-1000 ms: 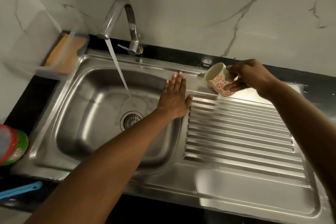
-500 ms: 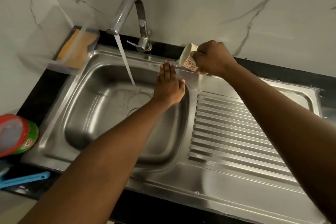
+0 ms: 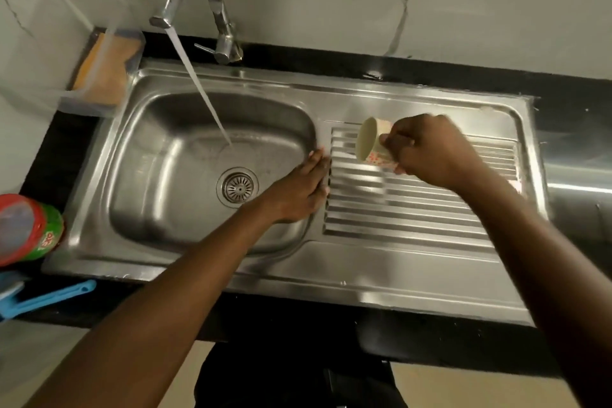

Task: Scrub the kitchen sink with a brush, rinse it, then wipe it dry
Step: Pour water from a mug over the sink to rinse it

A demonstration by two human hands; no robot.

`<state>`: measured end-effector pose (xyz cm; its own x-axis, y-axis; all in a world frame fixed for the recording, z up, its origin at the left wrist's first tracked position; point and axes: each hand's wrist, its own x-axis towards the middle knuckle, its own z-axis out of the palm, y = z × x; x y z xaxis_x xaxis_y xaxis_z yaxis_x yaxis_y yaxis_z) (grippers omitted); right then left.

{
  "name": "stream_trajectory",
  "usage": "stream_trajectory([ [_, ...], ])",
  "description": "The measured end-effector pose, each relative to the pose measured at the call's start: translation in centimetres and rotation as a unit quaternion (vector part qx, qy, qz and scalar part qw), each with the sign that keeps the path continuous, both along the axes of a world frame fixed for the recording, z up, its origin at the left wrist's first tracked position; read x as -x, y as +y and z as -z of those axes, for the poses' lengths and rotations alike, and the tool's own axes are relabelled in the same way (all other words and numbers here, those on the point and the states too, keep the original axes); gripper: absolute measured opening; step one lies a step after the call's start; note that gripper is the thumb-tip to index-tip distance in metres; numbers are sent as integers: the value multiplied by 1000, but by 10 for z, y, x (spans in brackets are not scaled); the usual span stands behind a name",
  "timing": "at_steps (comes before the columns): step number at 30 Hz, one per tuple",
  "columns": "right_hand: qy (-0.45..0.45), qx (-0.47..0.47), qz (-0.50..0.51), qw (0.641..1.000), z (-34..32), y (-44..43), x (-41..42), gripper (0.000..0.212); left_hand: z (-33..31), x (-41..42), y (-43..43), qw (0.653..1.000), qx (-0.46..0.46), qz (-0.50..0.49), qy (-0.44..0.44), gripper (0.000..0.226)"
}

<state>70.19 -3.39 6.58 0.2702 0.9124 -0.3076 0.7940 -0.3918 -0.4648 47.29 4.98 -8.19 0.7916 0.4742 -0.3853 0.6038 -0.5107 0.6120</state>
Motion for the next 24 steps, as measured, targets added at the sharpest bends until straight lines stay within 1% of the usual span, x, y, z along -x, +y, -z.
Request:
stream_trajectory([
  [2,-86,-20,-56,995,4,-20,20,27,-7,6,-22,1000,-6,7,2,70],
  [3,-112,-24,-79,990,5,-31,32,27,-10,11,-32,1000,-5,4,4,69],
  [5,-147,-27,-119,982,5,-50,54,28,-14,19,-48,1000,-1,2,9,68],
  [8,-184,-28,-159,970,1,-78,82,31,-14,37,-73,999,-21,22,16,68],
  [11,-196,-22,-162,967,3,-99,98,33,-13,56,-90,999,-16,21,23,68],
  [14,-185,-77,-101,975,8,-110,104,30,-8,76,-104,998,5,47,32,68],
  [15,-164,-99,-64,980,11,-111,103,30,-6,83,-107,998,13,55,36,68],
  [16,-124,-115,-17,985,13,-111,104,30,-5,90,-107,997,15,61,36,67],
  [17,-52,-125,34,990,14,-109,105,32,-5,97,-106,997,19,62,31,66],
  [18,46,-130,92,986,14,-105,109,35,-7,104,-102,998,27,59,20,64],
  [19,150,-132,151,968,14,-99,114,37,-9,111,-97,998,36,51,9,62],
  [20,244,-129,202,940,15,-93,121,38,-12,117,-91,998,48,37,-2,60],
  [21,319,-126,242,908,16,-84,131,36,-14,125,-83,998,55,17,-13,58],
  [22,369,-125,266,882,18,-76,141,35,-15,132,-74,998,59,-11,-23,57],
  [24,420,-126,282,853,21,-56,164,32,-17,148,-53,993,72,-80,-45,52],
])
